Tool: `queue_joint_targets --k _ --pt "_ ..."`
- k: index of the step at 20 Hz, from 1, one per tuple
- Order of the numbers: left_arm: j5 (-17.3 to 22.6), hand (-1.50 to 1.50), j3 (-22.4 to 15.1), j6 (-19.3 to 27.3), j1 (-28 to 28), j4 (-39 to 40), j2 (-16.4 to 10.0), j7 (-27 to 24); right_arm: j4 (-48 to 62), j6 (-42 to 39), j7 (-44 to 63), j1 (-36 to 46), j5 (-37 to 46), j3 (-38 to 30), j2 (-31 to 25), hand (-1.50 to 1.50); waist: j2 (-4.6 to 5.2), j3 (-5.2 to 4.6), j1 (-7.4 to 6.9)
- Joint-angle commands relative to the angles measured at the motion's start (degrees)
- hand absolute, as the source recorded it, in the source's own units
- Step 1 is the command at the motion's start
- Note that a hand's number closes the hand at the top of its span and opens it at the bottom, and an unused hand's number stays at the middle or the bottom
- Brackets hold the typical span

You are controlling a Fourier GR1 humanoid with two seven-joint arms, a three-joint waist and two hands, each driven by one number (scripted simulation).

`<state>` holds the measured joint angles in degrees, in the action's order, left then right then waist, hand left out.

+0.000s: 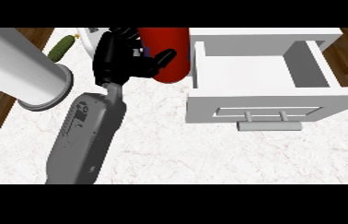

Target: Pick up the can, place it into the drawer and close the drawer

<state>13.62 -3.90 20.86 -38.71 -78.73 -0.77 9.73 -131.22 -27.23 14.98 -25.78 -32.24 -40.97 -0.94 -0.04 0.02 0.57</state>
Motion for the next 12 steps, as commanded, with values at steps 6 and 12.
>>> queue_joint_targets --k 6,12 --pt "0.8 1.5 -0.6 4.5 -13.4 11.2 0.8 0.6 -2.4 1.2 1.4 1.0 0.1 1.1 0.9 -1.5 0.13 -0.01 0.52" --pt "2.2 1.5 -4.0 12.5 -23.9 16.8 0.8 2.9 -1.4 0.1 1.6 0.0 -1.0 1.9 0.9 -1.5 0.07 0.01 1.02"
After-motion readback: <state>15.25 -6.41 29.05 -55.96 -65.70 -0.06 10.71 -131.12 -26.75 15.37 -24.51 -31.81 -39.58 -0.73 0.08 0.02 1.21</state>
